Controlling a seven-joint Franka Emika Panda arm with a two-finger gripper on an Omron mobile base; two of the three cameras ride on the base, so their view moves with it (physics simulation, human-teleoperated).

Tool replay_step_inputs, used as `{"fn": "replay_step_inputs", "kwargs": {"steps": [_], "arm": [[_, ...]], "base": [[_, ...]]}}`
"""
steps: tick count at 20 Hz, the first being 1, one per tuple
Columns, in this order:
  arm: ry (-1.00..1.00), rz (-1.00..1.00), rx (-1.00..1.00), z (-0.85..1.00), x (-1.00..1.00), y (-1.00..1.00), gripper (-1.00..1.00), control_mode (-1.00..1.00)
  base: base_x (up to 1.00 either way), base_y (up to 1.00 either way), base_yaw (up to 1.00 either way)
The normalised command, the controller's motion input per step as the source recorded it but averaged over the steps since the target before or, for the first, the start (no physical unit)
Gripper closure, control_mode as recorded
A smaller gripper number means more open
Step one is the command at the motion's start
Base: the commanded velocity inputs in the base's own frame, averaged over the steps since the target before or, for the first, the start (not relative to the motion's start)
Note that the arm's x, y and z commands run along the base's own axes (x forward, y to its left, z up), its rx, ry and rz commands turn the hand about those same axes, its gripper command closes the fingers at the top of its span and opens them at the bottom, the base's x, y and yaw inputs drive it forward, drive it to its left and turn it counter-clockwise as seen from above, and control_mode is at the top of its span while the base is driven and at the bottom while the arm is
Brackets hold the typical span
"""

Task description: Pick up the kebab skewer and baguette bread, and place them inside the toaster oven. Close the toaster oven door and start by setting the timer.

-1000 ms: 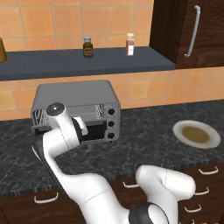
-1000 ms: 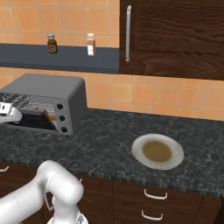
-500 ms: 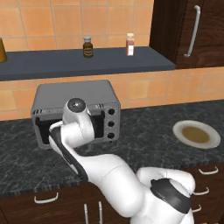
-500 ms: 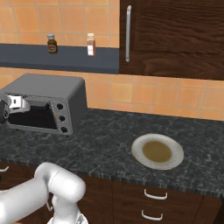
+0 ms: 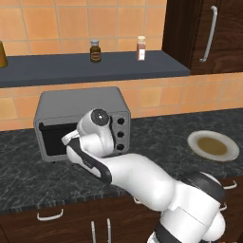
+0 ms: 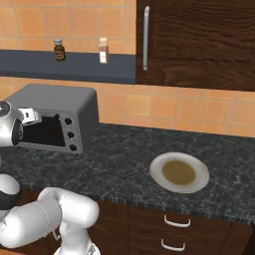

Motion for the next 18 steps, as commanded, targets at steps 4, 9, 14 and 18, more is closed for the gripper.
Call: {"fn": "replay_step_inputs", "kwargs": {"steps": [4,9,14,18], "arm": [[-0.19,0.13,0.02,0.33,-0.71,-0.07,-1.00,-1.00],[-0.05,0.02,0.04,0.46,-0.92,-0.09,-1.00,-1.00],[0.00,-0.23,0.00,0.38,-0.35,-0.27,-1.00,-1.00],[0.00,-0.38,-0.03,0.37,-0.26,-0.47,-1.00,-1.00]], "base": [[0.00,0.00,0.00],[0.00,0.00,0.00],[0.00,0.00,0.00],[0.00,0.00,0.00]]}}
